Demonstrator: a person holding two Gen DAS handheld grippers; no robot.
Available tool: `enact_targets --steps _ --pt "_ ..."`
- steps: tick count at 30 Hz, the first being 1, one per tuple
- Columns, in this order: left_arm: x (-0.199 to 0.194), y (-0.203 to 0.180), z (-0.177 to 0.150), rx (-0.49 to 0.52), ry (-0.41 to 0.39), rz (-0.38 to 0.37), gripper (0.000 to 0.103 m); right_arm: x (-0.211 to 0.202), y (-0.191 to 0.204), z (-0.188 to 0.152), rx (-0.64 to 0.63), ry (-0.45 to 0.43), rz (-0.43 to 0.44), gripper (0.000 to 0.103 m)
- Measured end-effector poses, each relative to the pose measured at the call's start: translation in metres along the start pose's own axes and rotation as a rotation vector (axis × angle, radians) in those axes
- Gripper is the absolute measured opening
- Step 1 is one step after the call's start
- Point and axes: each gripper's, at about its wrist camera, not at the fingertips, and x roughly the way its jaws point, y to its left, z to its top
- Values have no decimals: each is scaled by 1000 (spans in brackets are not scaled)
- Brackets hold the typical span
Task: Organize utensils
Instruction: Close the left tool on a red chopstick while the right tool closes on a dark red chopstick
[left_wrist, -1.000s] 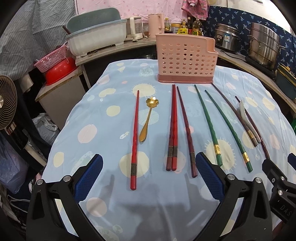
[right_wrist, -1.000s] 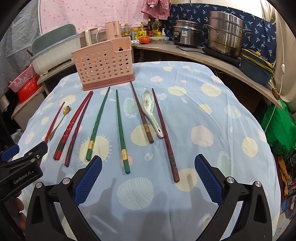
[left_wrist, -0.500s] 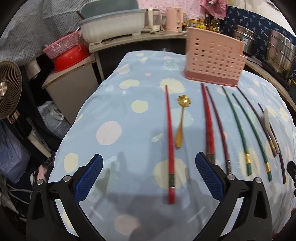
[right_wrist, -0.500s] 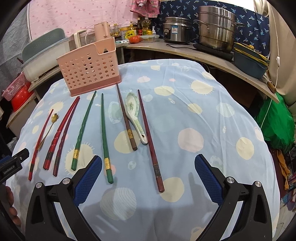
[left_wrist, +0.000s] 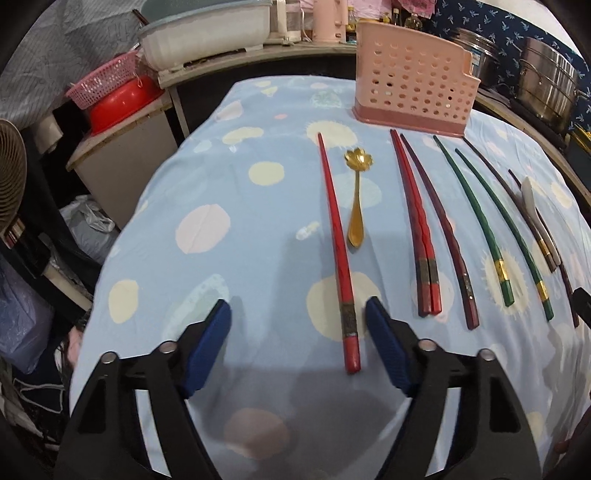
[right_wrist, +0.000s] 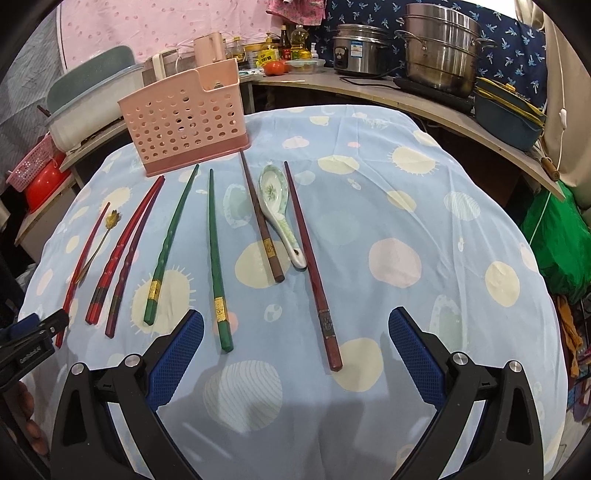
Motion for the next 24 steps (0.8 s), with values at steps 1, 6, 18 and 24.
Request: enact_targets --steps 1,6,18,24 --pt "0 -1 -1 0 0 1 66 -1 0 -1 -2 0 1 96" --pt "-3 -5 -6 19 -8 -10 53 -3 0 -2 -4 -2 3 96" --pt "-3 -1 0 -7 -5 -57 8 4 -24 13 49 -10 -23 74" --pt "1 -3 1 -4 -1 -57 8 20 -28 15 56 36 8 49"
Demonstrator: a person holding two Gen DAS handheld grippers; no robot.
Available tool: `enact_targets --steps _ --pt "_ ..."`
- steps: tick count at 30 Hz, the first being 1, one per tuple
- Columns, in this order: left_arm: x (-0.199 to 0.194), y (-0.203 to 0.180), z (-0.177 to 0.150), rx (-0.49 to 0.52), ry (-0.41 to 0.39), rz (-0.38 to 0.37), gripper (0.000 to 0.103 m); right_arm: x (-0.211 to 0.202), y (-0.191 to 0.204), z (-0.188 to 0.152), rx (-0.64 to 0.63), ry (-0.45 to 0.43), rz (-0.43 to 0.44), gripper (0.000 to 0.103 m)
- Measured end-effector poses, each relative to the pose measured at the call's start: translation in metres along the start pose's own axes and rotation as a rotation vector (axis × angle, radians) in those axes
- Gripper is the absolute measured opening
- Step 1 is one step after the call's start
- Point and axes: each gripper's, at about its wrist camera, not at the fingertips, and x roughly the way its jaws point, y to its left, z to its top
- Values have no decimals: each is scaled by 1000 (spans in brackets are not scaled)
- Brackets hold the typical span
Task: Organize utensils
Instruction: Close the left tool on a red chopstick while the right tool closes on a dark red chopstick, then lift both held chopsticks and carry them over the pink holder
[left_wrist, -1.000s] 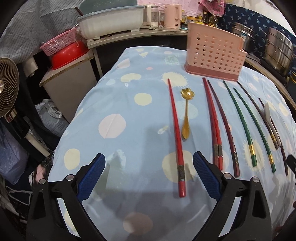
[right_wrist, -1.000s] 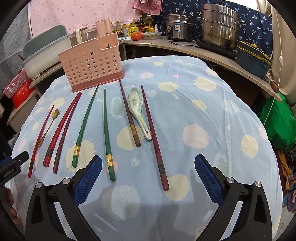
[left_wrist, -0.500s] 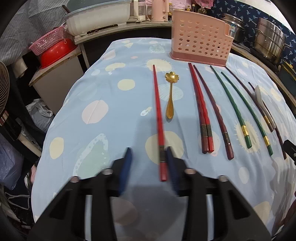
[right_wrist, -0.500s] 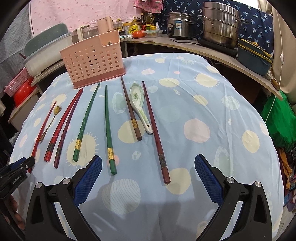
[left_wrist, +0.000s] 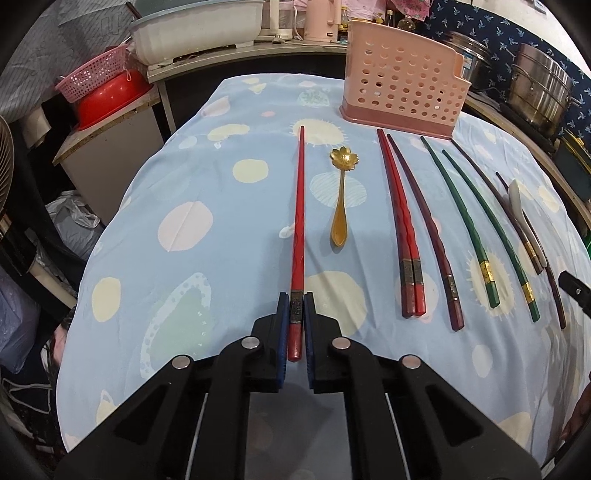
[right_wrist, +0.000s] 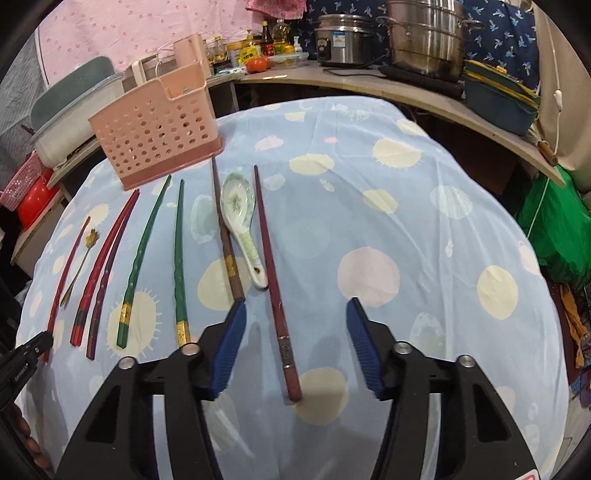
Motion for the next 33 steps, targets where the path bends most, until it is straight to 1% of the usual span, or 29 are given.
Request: enact_targets --steps 1,3,5,7,9,10,12,13,20,26,33 --pt "0 -1 0 3 0 1 8 2 1 -2 -4 9 7 47" --pt "1 -2 0 7 1 1 7 6 3 -6 -12 24 18 40" --pt "2 -4 0 12 -1 3 7 9 5 -9 -18 40 25 35" --pt "2 -5 -1 15 -2 3 7 8 5 -12 -27 35 18 32" --pt "2 -6 0 14 -2 3 7 8 5 -13 -35 35 13 23" --pt "2 -6 0 14 -3 4 7 8 5 -13 -37 33 13 21" --pt "1 -7 -1 15 -3 5 7 8 5 -14 -39 32 13 11" --pt "1 -7 -1 16 -3 6 7 7 5 -14 -42 31 11 9" --pt "-9 -6 -5 9 -5 -10 7 -7 5 -20 -54 9 25 7" --pt "-27 -6 -5 1 -36 -25 7 -30 4 -16 -40 -41 50 7" --pt "-56 -1 4 -19 -88 -49 7 -57 9 -2 -32 -109 84 7"
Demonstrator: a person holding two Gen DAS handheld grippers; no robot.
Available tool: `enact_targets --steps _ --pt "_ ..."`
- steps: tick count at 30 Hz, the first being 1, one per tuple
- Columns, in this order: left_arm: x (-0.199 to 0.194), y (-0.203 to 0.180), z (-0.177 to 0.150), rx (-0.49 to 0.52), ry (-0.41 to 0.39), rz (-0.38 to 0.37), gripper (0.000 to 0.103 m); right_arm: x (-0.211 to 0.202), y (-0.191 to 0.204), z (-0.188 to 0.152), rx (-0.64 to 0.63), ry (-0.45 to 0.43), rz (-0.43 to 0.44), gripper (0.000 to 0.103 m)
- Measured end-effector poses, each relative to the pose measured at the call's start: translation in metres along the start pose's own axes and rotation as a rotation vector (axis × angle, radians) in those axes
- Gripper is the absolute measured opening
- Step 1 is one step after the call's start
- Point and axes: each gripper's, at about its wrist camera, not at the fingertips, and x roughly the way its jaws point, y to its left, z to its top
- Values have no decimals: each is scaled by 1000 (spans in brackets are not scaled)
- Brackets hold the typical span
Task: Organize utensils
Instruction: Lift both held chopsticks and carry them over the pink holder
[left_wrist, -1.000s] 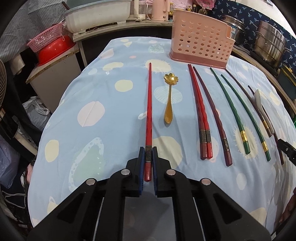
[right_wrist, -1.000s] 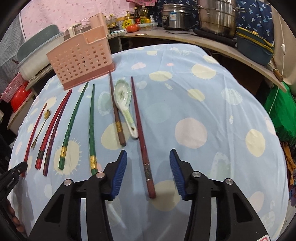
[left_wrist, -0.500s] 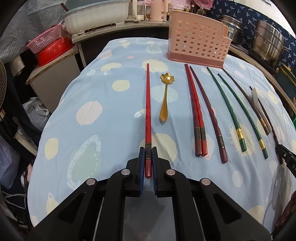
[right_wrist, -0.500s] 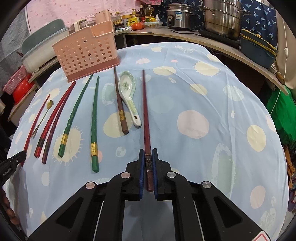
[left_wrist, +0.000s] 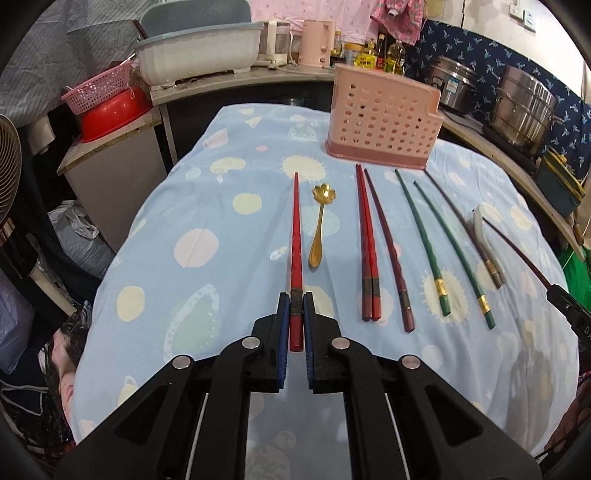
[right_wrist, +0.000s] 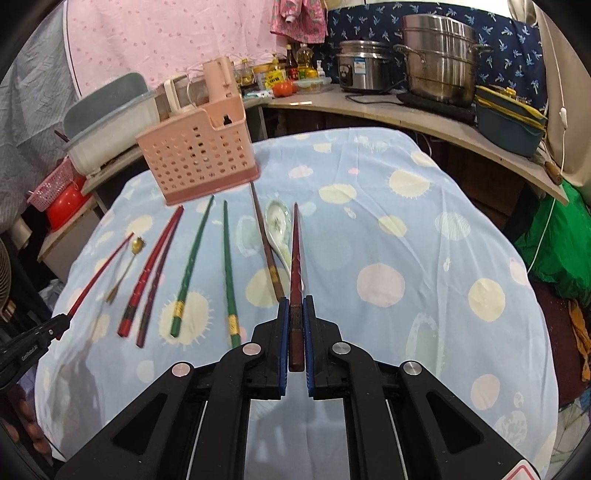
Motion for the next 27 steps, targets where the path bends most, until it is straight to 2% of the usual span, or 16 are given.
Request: enact_targets --steps 14,27 --pt "-40 0 44 -18 -108 -34 7 -39 12 39 6 -115 54 7" --pt "-77 -13 115 6 -261 -61 7 -63 36 95 -33 -238 88 7"
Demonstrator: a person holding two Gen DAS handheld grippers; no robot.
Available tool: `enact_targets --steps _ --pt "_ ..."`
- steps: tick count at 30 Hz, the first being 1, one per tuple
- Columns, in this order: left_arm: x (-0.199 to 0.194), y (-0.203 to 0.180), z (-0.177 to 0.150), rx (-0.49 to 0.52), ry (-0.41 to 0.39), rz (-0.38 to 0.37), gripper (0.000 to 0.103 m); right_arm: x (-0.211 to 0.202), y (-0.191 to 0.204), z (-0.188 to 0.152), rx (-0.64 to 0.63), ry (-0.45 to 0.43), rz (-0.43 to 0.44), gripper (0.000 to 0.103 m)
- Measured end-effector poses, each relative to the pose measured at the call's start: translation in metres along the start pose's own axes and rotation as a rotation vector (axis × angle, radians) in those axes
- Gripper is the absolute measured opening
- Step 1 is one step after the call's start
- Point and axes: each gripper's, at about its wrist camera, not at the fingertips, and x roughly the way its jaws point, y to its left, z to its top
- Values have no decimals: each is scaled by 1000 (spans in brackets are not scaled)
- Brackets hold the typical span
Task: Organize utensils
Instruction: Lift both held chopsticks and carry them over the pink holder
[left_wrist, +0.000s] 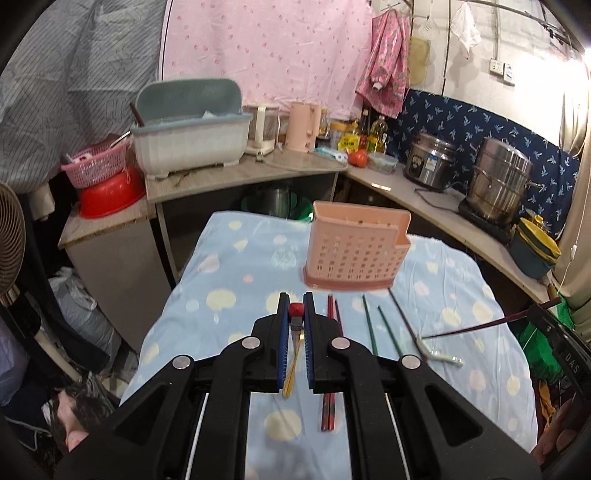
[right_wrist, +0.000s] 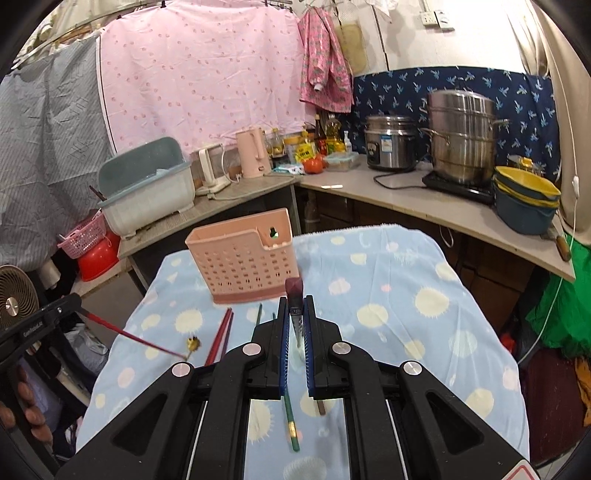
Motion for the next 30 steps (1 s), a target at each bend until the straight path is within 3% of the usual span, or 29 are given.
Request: enact_targets --steps 12,18,25,30 --pt "15 -11 64 24 -79 -35 7 27 7 54 11 -55 24 7" --pt "11 -22 112 34 -177 -39 7 50 7 89 37 -86 44 7" --pt "12 -44 170 58 -307 -43 7 73 19 138 39 -195 26 7" --pt "31 -55 199 58 -358 -61 7 94 23 166 59 -267 25 7"
